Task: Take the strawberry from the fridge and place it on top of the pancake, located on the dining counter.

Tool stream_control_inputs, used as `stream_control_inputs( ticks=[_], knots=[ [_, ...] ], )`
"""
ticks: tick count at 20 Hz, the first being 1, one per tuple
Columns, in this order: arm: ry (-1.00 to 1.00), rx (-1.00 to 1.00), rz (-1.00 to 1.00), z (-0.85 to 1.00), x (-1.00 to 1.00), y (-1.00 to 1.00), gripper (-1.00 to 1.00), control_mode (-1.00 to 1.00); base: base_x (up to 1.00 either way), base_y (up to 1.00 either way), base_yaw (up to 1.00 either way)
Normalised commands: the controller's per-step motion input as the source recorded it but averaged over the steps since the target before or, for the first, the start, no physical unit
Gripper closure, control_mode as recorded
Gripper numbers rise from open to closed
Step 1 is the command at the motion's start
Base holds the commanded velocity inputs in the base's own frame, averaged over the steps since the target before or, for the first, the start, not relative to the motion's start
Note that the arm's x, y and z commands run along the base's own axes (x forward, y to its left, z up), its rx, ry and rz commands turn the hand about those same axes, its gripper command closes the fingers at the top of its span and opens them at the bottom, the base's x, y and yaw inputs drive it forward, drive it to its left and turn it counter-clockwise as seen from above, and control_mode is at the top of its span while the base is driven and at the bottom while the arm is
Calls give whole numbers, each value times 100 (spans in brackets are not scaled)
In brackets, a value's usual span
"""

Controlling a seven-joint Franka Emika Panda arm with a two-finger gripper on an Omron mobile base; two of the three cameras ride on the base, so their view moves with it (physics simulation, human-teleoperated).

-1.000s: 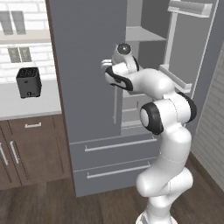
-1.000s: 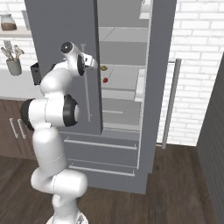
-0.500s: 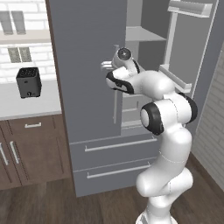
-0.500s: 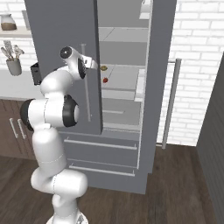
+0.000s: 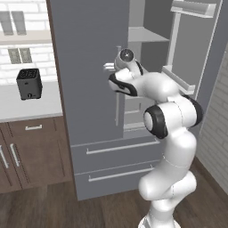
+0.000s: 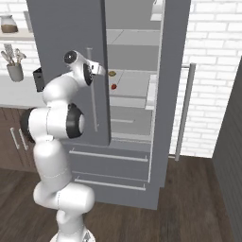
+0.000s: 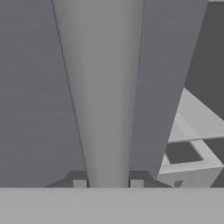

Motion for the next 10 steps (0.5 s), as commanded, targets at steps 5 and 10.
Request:
stream_control_inputs(
  ticks=[5,10],
  knots=[
    [0,-2,-21,0,-69,21,100,-100,0,0,0],
    [3,-6,-31,0,-83,52,100,-100,0,0,0]
  ],
)
